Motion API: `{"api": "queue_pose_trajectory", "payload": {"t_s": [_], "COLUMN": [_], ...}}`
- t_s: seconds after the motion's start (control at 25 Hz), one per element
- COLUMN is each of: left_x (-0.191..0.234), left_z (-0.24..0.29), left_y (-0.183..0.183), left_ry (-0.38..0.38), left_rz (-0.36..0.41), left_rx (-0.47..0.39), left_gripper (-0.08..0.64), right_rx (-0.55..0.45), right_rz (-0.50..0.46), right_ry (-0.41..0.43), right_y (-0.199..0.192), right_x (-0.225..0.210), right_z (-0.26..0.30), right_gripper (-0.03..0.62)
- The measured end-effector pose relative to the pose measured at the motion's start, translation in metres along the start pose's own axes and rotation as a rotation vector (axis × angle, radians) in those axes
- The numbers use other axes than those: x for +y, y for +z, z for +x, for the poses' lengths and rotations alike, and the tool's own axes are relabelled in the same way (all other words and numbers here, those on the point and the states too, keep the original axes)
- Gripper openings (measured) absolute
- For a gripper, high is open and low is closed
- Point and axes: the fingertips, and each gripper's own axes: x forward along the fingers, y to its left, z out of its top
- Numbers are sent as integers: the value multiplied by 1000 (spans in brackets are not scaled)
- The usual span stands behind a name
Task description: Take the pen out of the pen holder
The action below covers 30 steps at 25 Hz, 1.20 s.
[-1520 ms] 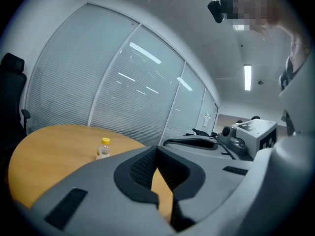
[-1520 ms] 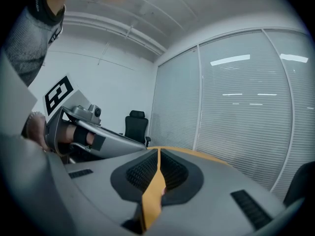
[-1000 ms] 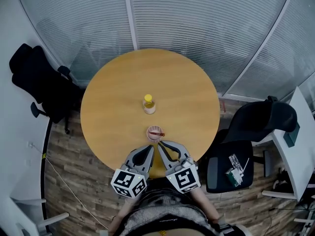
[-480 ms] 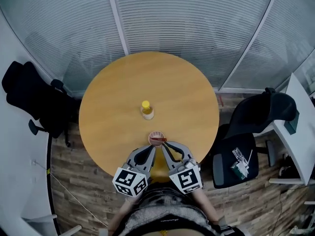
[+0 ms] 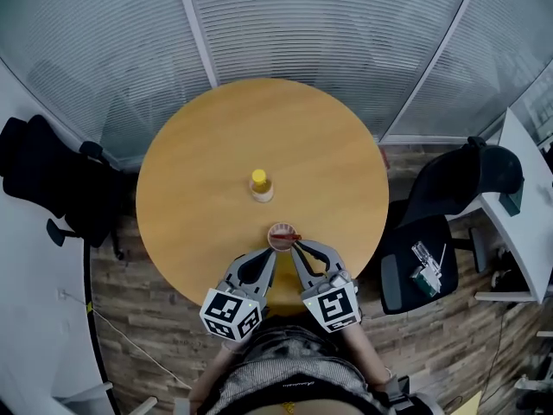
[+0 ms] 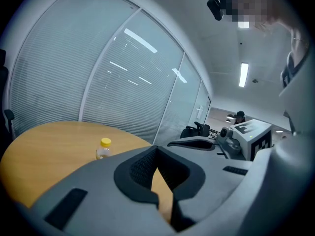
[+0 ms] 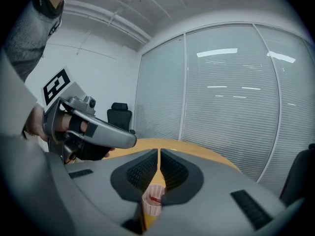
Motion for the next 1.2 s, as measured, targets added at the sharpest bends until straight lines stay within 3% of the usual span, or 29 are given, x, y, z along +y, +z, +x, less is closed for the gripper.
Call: {"api": "queue_pose_trajectory", "payload": {"t_s": [0.64, 1.2], "left_x": [27, 46], "left_z": [-7, -14], "left_y": [-8, -19], "left_ry": [-26, -13], "left_rz": [-27, -55], "left_rx": [58, 96], "left_gripper": [5, 5], "right_rx": [147, 270], "right_rz": [93, 147], "right_ry": [-123, -129], "right_y": [-71, -127], "right_x": [-20, -17], "right_z": [31, 51], "right_gripper": [31, 31]}}
